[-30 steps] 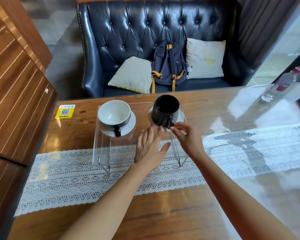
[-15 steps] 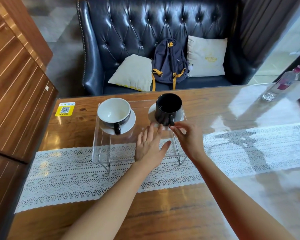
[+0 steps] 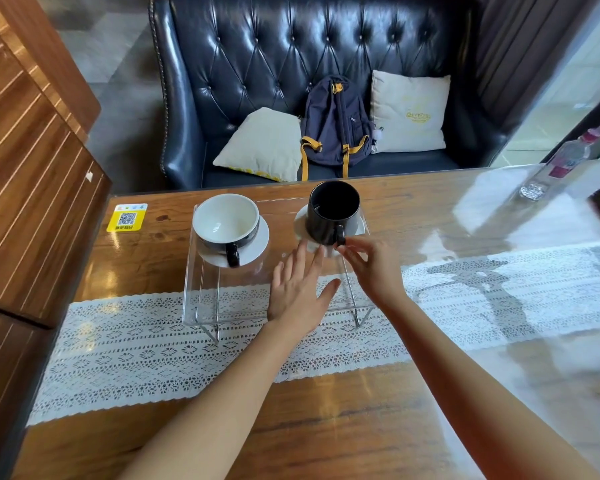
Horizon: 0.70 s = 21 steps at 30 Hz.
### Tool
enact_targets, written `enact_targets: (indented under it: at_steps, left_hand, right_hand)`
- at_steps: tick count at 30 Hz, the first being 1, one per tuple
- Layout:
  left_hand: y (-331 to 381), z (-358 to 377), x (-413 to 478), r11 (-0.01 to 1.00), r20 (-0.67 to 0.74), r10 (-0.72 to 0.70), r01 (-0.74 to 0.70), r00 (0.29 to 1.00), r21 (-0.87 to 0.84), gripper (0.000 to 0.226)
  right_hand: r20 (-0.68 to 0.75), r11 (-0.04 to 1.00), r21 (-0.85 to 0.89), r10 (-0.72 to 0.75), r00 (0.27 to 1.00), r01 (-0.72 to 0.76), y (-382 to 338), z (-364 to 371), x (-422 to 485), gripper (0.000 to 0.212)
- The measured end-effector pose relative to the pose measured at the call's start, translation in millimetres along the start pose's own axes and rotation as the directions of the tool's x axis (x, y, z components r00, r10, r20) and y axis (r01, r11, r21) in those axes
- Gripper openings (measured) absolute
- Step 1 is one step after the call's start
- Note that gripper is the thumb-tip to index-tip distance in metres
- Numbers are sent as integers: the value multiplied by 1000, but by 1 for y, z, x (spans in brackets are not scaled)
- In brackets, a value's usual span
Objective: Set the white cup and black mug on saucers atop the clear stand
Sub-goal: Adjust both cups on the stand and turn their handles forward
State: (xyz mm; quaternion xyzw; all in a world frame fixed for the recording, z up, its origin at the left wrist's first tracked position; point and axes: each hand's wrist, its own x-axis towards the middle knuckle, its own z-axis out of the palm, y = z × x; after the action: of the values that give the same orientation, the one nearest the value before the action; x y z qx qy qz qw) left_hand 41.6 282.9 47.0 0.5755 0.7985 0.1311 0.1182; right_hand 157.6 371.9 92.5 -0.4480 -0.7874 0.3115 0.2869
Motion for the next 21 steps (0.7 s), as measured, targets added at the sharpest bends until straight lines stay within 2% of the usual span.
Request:
enact_targets:
  at_steps: [10, 15, 17, 19, 21]
  left_hand:
    - [-2, 1, 1, 1000, 7, -10, 10, 1000, 2, 68]
    - [-1, -1, 0, 1000, 10, -15, 15, 1000, -12, 67]
    - [1, -7, -5, 994, -56, -2, -4, 998, -109, 62]
    - [5, -19, -19, 960, -224, 62, -120, 973, -254, 54]
    - [2, -24, -46, 904, -356, 85, -222, 931, -365, 46]
  right_hand:
    - [-17, 1000, 23, 3, 1000, -3, 2, 1, -1, 21]
    - [23, 997, 64, 51, 998, -52, -1, 0, -4, 24]
    - [46, 991, 121, 60, 997, -65, -5, -2, -10, 30]
    - [27, 974, 217, 63, 998, -68, -7, -9, -25, 37]
    - [-9, 953, 290, 90, 996, -84, -2, -19, -51, 33]
